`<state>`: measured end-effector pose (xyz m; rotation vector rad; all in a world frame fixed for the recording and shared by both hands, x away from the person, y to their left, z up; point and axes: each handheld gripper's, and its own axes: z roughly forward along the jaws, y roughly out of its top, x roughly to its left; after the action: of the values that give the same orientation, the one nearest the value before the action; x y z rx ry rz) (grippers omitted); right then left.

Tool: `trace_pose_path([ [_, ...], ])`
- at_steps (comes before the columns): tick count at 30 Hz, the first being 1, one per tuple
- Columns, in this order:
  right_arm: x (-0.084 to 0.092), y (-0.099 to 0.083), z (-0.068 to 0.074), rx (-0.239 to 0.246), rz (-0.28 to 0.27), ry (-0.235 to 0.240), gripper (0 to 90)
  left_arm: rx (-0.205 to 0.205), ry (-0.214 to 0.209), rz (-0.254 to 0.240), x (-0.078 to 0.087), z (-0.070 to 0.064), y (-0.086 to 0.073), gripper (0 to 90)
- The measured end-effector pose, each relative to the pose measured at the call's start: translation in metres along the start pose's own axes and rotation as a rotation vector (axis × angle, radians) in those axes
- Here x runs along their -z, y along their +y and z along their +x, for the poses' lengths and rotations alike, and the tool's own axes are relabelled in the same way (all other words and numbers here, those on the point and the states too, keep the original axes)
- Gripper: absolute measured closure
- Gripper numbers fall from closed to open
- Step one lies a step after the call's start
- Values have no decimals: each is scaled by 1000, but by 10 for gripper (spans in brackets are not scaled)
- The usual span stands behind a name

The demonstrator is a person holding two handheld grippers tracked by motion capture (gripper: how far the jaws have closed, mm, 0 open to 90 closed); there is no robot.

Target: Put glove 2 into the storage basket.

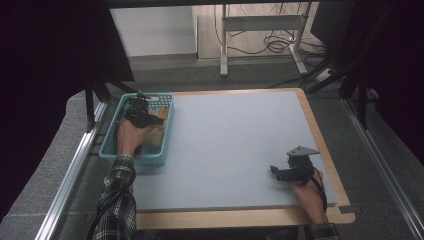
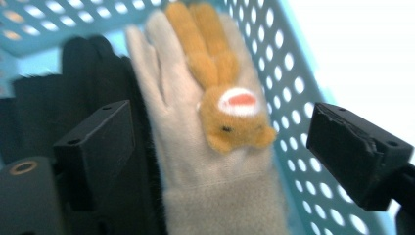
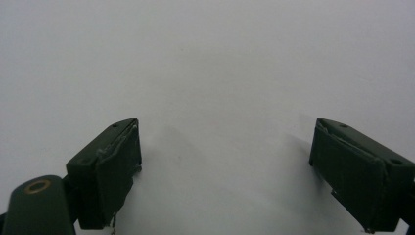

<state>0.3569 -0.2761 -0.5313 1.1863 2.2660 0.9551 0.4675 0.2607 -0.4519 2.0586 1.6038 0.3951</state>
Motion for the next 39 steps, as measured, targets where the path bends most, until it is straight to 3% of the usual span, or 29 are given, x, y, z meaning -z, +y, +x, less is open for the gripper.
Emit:
trace_pose_path([
  [2, 0, 0, 0, 0, 0, 0, 115, 2, 33, -11, 5, 3, -1, 256],
  [3, 0, 0, 0, 0, 0, 0, 115, 3, 53, -12, 6, 5, -3, 365],
  [7, 0, 0, 0, 0, 0, 0, 115, 3, 113, 44, -6, 12, -12, 661],
  [12, 0, 0, 0, 0, 0, 0, 115, 5, 67, 113, -31, 9, -17, 733],
  [16, 0, 0, 0, 0, 0, 0, 115, 1, 40, 111, -37, 1, -13, 764],
  [22, 0, 0, 0, 0, 0, 0, 115, 8, 34, 94, -33, 4, -14, 712],
  [26, 0, 0, 0, 0, 0, -1, 115, 21, 50, 66, -26, 10, -16, 586],
  [28, 0, 0, 0, 1, 0, -1, 115, 13, 67, 57, -22, 13, -16, 481],
  [33, 0, 0, 0, 2, 0, -2, 114, 16, 74, 26, -13, 18, -19, 389],
  [39, 0, 0, 0, 2, 0, -2, 114, 38, 48, -16, -3, 25, -23, 290],
])
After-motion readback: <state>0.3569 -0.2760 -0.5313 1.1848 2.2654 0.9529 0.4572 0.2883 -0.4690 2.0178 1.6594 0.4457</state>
